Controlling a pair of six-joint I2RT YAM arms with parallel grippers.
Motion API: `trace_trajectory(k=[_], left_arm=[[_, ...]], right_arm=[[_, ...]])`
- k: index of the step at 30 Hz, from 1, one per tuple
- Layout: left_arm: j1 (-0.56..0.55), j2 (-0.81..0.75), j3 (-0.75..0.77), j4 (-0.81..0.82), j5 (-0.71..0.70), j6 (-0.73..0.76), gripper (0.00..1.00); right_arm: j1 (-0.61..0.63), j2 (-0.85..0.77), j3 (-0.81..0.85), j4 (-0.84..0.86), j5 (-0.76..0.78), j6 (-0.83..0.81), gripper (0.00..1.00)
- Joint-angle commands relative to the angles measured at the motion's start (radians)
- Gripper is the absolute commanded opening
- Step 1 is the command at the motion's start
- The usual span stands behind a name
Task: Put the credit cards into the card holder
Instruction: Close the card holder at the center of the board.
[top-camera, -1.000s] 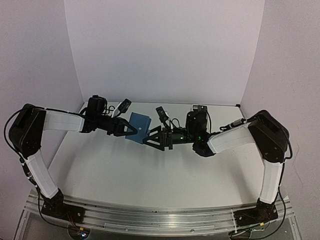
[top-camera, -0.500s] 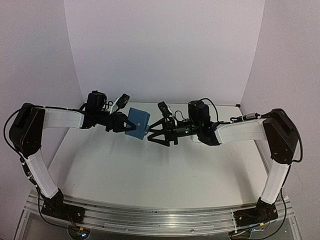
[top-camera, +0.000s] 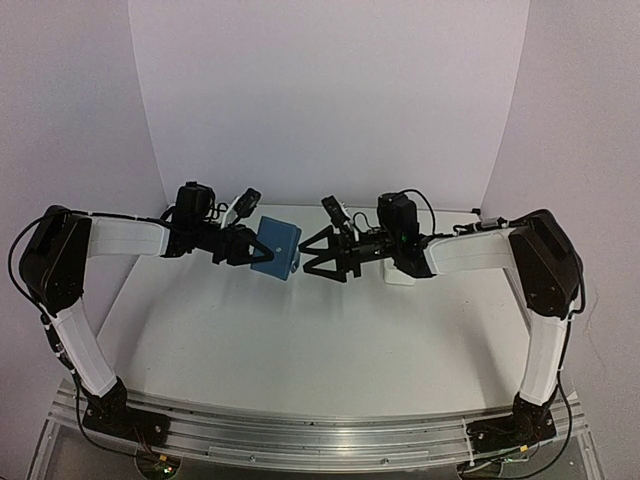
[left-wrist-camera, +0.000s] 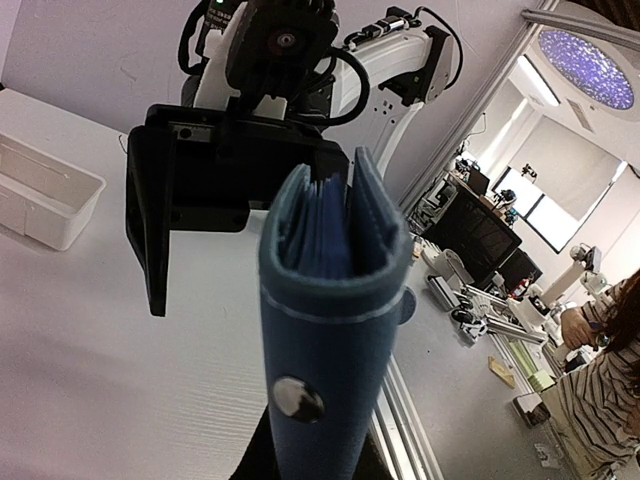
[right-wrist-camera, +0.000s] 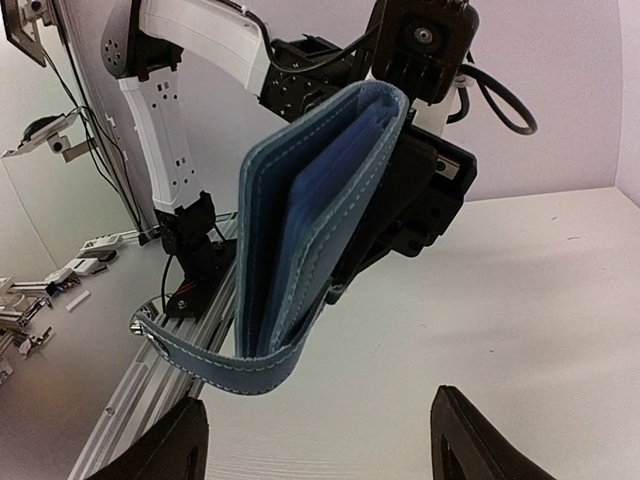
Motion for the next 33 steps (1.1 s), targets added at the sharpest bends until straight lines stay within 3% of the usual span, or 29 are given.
trace_trajectory(k=[1, 9, 12, 22, 25, 33], left_arm=[[-0.005, 0.004, 0.049, 0.02, 0.064, 0.01, 0.0], [-0.012, 0.013, 0.056, 0.033, 0.053, -0.009, 0.0], [-0.013, 0.013, 0.056, 0.038, 0.052, -0.011, 0.0], [-0.017, 0.012, 0.046, 0.053, 0.042, -0.026, 0.0], [-0.018, 0.01, 0.047, 0.052, 0.038, -0.026, 0.0], [-0.033, -0.001, 0.052, 0.0, -0.025, 0.017, 0.0]], right_arm=[[-0.003, 0.015, 0.053, 0.032, -0.045, -0.017, 0.68], [0.017, 0.063, 0.077, 0.048, -0.039, 0.0, 0.65], [0.029, 0.077, 0.094, 0.062, -0.041, 0.002, 0.57], [0.038, 0.075, 0.077, 0.212, -0.041, 0.142, 0.56], [0.042, 0.087, 0.085, 0.221, -0.011, 0.161, 0.49], [0.048, 0.109, 0.108, 0.225, 0.024, 0.214, 0.47]])
